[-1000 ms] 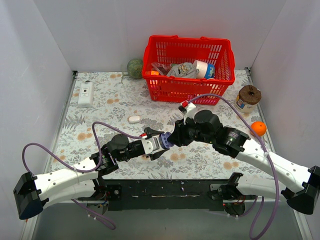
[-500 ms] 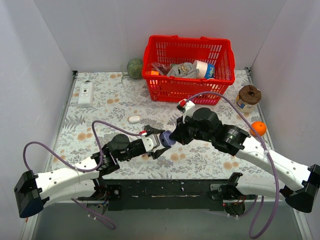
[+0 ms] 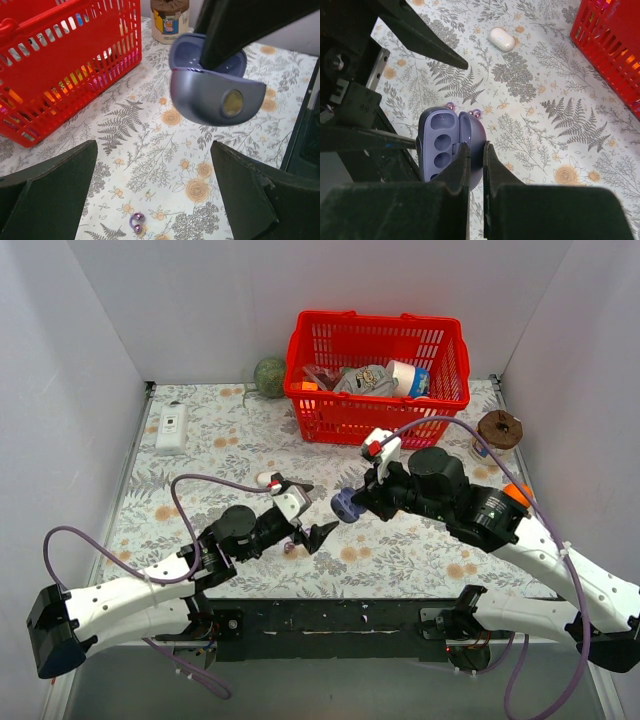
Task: Insert the wireless bluetooth earbuds into the charging case
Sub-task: Adjust the charging case.
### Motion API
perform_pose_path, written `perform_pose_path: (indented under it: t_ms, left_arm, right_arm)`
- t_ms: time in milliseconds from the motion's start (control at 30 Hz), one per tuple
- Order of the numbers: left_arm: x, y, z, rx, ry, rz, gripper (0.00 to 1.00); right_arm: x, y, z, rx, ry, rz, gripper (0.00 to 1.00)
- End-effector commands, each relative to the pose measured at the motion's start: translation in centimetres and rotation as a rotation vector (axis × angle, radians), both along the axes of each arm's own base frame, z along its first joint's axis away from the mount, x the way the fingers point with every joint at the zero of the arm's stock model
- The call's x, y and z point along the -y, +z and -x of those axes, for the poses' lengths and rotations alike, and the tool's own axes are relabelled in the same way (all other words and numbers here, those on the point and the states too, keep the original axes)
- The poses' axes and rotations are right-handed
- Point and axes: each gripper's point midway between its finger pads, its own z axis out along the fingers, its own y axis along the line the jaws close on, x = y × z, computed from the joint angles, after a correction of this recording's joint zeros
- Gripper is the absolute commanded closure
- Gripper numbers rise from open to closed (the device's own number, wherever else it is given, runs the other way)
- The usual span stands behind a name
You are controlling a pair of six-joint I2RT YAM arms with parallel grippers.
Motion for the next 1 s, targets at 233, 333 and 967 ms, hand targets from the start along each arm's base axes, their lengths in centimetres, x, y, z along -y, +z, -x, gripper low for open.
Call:
perform_pose_path:
  t_ms: [233, 333, 967]
  left_arm:
    - [1.2, 5.2, 6.2, -0.268, -0.441, 0.152, 0.03]
    - [1.4, 4.9, 7.1, -0.299, -0.543, 0.128, 0.08]
    - [3.1, 4.3, 6.6, -0.302, -0.645, 0.117, 0.44]
  right_arm:
    - [1.9, 4.3, 1.0, 0.354, 0.144, 0.002, 0.99]
    - [2.0, 4.7, 1.1, 0.386, 0.171, 0.027, 0.99]
    - [-1.1, 2.9, 1.9, 0.393, 0.246, 0.083, 0.99]
